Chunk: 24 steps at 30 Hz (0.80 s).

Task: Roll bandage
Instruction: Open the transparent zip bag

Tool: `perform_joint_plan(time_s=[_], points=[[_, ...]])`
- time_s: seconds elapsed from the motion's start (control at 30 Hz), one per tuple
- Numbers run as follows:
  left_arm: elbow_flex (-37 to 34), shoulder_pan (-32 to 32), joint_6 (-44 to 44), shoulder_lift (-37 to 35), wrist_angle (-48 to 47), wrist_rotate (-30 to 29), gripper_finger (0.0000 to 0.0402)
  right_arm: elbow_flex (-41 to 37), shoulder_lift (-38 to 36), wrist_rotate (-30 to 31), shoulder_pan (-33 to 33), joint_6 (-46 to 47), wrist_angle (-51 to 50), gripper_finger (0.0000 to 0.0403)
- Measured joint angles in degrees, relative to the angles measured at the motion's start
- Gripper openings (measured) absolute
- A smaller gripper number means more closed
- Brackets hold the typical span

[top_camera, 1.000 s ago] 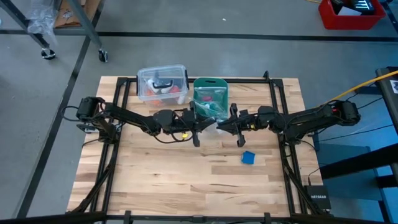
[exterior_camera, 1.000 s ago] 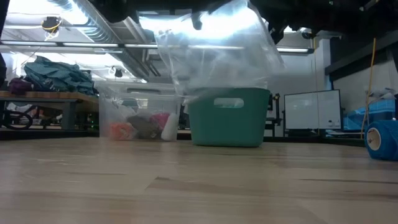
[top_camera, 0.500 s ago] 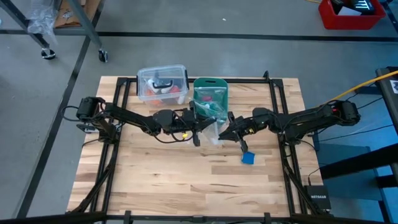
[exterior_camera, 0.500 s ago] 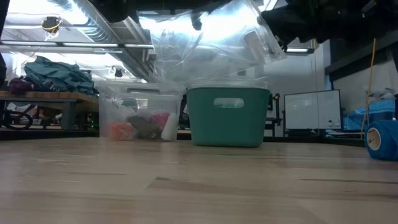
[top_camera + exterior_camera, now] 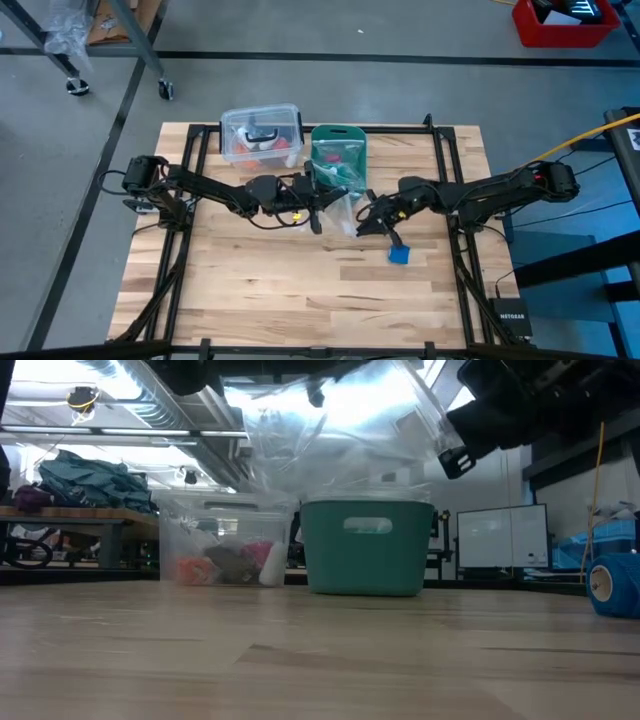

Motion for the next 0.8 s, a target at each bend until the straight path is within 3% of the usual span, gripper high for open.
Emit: perform_joint_plan(time_s=[0.43, 0.8], points=[[0.0, 0.0, 0.0, 0.0, -0.3, 2.0, 0.0, 0.0, 0.0, 0.7, 0.0, 0.0, -2.2, 0.0036], [0.2, 0.0, 0.5, -0.1, -3.8, 4.5, 0.0, -0.2, 0.1, 3.9, 0.1, 5.5, 0.1, 0.0188]])
